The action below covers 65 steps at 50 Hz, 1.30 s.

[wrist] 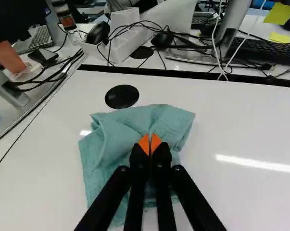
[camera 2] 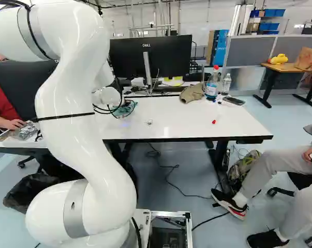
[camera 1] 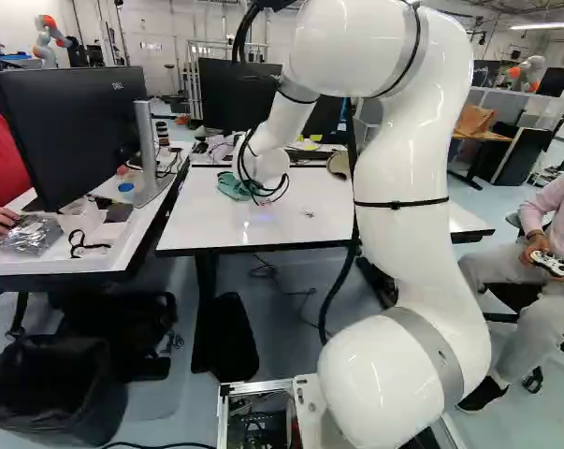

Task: Clean the table with the green towel

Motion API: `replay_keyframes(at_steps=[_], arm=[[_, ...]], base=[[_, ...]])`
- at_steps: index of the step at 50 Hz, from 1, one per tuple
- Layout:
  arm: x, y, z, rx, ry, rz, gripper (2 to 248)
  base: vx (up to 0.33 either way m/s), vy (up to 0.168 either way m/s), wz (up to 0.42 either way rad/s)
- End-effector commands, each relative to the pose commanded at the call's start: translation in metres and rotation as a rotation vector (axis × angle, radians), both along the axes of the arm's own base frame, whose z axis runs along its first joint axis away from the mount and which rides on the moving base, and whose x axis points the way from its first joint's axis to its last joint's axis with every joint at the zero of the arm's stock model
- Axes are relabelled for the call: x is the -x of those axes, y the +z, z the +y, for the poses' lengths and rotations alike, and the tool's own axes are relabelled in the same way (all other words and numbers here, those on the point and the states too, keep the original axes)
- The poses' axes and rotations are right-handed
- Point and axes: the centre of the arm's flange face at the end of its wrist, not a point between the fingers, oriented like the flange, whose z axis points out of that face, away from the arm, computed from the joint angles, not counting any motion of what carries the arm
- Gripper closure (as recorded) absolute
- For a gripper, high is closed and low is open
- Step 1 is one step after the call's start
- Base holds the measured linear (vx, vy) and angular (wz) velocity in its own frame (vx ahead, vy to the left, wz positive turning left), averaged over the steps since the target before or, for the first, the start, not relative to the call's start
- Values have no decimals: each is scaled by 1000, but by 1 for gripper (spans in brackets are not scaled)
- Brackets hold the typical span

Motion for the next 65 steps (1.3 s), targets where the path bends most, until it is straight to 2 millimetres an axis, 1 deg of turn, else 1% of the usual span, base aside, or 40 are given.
replay_keyframes(at_steps=[27, 41, 47, 56, 65], arm=[[35, 2, 35, 4, 76, 14, 225], [57, 4, 48, 8, 111, 23, 225], [68, 5, 50, 10, 121, 28, 225], [84, 6, 46, 13, 127, 36, 225], [89, 7, 34, 14, 110, 40, 225]], base=[[0, 0, 0], [0, 0, 0], [0, 0, 0], [0, 0, 0], [0, 0, 0]])
